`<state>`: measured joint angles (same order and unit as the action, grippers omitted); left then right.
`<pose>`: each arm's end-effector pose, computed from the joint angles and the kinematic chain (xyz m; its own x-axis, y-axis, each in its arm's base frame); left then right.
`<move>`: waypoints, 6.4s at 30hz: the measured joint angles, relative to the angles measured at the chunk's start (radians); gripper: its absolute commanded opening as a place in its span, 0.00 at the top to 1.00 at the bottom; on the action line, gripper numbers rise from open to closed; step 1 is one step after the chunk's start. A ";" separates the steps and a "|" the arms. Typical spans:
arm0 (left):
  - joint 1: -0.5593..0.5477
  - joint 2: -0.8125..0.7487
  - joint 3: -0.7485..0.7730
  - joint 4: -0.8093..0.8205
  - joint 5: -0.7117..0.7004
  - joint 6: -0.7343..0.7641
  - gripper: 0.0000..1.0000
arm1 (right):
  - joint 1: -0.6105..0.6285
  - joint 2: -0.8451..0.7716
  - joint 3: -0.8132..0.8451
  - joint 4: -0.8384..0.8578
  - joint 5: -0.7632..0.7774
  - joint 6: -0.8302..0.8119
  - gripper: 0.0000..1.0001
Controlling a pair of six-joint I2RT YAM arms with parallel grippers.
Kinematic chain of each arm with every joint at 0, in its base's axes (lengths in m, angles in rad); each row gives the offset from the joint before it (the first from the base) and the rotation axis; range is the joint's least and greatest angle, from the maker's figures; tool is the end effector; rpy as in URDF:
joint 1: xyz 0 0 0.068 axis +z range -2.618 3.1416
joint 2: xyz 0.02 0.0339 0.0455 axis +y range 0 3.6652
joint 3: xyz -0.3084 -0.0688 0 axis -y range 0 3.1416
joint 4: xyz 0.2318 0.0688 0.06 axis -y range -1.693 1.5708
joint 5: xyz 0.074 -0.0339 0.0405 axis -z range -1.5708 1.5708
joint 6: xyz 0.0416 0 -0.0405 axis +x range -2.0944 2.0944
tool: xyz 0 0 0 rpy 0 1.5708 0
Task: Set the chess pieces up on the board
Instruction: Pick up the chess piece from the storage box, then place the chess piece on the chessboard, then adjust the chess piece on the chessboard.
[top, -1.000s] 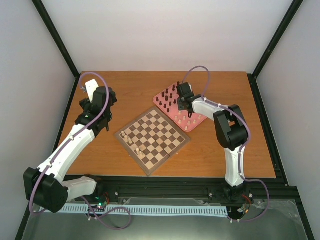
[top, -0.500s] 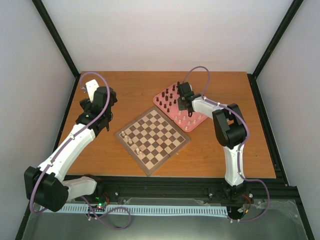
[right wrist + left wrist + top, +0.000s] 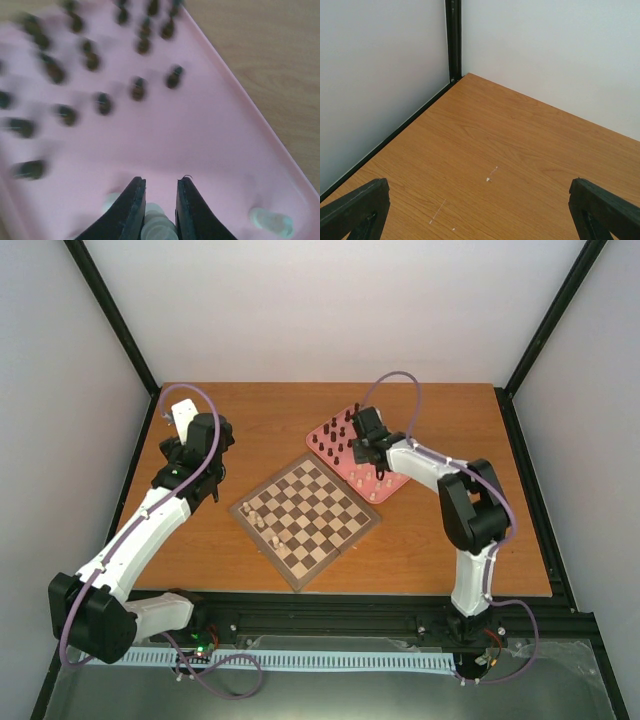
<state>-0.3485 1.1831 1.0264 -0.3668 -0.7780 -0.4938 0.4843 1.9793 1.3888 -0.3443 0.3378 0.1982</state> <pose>0.2275 -0.0516 0.3703 -0.2582 -0.2654 -0.9289 -0.5116 0.8532 -0.1015 0.3920 0.1907 0.2262 -0.7502 -0.1848 -0.6348 -0.1197 0.9822 -0.1444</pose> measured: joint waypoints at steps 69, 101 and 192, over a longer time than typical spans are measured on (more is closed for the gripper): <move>0.000 -0.020 0.000 0.000 0.027 -0.001 0.00 | 0.728 0.068 0.134 -0.107 -0.042 -0.006 0.91; 0.000 -0.020 0.000 0.000 0.031 -0.001 0.00 | 0.728 0.094 0.133 -0.077 -0.041 -0.009 0.78; 0.000 -0.013 0.000 0.002 0.039 0.000 0.00 | 0.729 -0.127 -0.134 0.015 -0.164 -0.043 0.72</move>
<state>-0.3485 1.1698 1.0264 -0.3653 -0.7395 -0.4942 1.2137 1.8526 1.2549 -0.3294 0.1734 0.1555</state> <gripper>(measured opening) 0.998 0.287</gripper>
